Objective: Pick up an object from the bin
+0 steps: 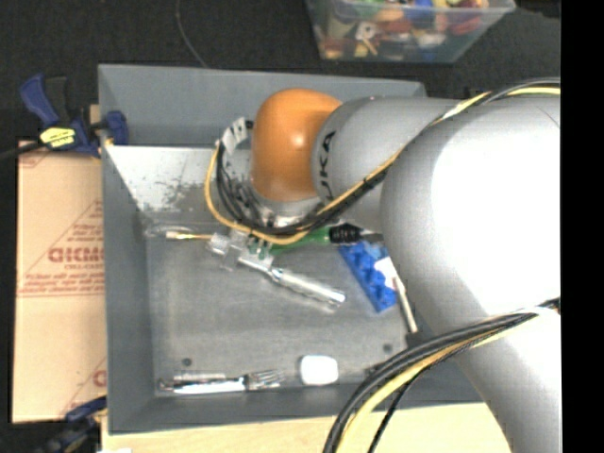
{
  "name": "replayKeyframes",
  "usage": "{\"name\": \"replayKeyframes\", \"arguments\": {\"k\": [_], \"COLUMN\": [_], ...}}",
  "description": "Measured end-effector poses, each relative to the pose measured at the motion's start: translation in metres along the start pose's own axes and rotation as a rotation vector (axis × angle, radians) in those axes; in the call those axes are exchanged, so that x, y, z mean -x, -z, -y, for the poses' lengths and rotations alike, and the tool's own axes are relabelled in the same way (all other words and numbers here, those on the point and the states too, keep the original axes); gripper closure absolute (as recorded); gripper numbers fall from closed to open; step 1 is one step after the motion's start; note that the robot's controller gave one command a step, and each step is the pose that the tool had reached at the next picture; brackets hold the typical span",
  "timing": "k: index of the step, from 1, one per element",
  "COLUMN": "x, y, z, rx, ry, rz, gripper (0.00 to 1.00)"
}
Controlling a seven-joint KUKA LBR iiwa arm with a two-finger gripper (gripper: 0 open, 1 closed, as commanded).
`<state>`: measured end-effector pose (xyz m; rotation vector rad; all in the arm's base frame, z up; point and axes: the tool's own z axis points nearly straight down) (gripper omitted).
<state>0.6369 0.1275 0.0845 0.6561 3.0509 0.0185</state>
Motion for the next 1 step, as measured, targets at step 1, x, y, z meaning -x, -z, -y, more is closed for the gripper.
{"name": "replayKeyframes", "arguments": {"k": [1], "x": [-0.0006], "y": [0.0333], "z": [0.0006], "rx": [-0.003], "ry": [0.000], "rz": [-0.006], "gripper": [1.00]}}
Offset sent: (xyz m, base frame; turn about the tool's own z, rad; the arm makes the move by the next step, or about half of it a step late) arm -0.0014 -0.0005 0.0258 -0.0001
